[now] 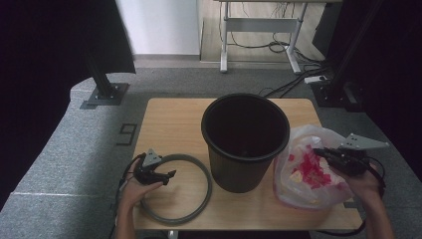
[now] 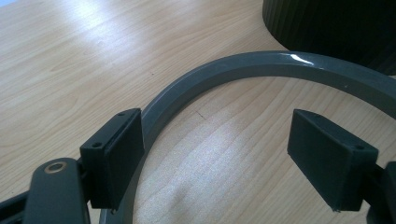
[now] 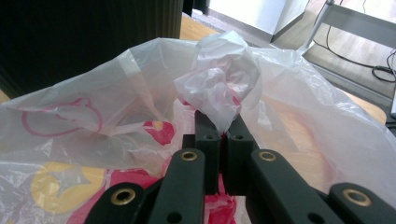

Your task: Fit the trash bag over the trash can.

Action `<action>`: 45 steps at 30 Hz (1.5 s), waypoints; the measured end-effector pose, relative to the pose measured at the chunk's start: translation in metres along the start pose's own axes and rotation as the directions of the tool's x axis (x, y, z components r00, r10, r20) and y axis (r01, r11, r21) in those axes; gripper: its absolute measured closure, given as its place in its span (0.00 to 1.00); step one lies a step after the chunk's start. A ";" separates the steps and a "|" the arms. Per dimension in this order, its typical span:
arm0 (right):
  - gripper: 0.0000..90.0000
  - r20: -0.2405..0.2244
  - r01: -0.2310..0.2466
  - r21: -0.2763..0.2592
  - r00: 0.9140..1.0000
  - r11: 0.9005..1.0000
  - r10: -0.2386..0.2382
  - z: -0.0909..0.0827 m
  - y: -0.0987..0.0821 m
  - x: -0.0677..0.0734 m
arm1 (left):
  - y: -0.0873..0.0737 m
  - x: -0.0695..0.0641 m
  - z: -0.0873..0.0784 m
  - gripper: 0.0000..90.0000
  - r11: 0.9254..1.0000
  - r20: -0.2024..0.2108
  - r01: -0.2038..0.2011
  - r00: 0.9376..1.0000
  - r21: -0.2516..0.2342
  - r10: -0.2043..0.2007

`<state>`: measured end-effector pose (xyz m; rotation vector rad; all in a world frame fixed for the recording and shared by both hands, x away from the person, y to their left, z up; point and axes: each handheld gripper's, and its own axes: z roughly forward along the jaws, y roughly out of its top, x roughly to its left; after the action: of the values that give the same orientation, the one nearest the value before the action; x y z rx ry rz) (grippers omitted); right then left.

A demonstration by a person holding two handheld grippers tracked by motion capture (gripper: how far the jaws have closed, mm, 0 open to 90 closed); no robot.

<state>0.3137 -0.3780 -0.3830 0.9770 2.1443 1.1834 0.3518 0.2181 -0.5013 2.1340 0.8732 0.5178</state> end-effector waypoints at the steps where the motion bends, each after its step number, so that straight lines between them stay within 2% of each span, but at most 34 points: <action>1: 0.97 0.001 -0.003 -0.006 1.000 1.000 0.003 -0.002 0.001 0.000 | 0.000 0.000 0.000 0.21 1.000 0.000 0.001 1.000 0.000 -0.001; 18: 0.97 0.004 0.024 -0.056 1.000 0.998 -0.023 -0.035 0.018 -0.001 | 0.000 0.000 0.001 0.21 1.000 0.003 0.001 1.000 0.003 -0.001; 27: 0.97 0.006 0.036 -0.054 0.999 0.998 -0.035 -0.050 0.029 -0.003 | 0.000 0.000 0.001 0.21 1.000 0.004 0.003 1.000 0.003 -0.003; 45: 0.97 0.001 0.055 -0.093 0.998 0.994 -0.055 -0.076 0.050 -0.003 | 0.000 -0.001 0.004 0.21 1.000 0.008 -0.001 1.000 0.009 0.001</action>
<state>0.2791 -0.4004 -0.3014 0.8713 2.0842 1.2456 0.3534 0.2152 -0.5034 2.1437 0.8717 0.5064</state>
